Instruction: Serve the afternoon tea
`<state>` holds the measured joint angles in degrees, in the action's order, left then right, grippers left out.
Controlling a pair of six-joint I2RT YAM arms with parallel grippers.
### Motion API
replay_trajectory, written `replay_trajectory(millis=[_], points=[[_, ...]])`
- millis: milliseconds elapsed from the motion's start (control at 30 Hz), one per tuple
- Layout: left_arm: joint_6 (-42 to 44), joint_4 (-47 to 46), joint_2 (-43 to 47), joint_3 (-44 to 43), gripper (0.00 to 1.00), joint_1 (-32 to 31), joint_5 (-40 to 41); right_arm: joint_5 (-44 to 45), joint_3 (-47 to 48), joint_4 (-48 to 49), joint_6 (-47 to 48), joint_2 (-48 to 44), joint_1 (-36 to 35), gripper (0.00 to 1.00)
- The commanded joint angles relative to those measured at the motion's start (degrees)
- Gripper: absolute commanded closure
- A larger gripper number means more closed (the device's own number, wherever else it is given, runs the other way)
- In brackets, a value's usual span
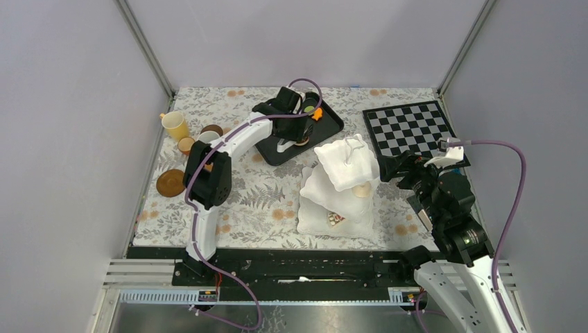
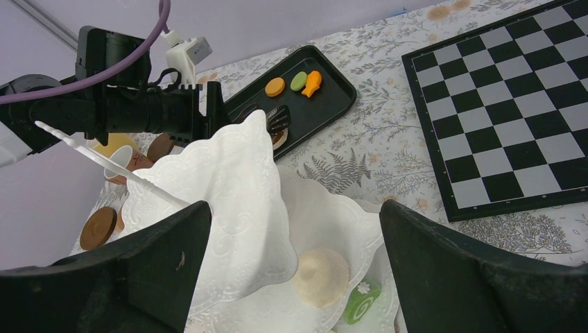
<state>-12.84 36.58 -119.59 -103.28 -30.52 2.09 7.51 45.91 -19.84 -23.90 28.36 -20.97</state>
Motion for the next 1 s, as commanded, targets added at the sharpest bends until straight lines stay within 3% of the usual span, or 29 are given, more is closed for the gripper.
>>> replay_trajectory(millis=[0,967], points=[[1.91,0.04,0.41,-2.97,0.35,0.08,2.88,0.58,0.85,2.25,0.27,0.11,-0.3,0.02],[2.65,2.44,-0.36,-1.39,0.31,-0.15,0.29,-0.21,-0.22,2.21,-0.7,-0.47,-0.3,0.02]])
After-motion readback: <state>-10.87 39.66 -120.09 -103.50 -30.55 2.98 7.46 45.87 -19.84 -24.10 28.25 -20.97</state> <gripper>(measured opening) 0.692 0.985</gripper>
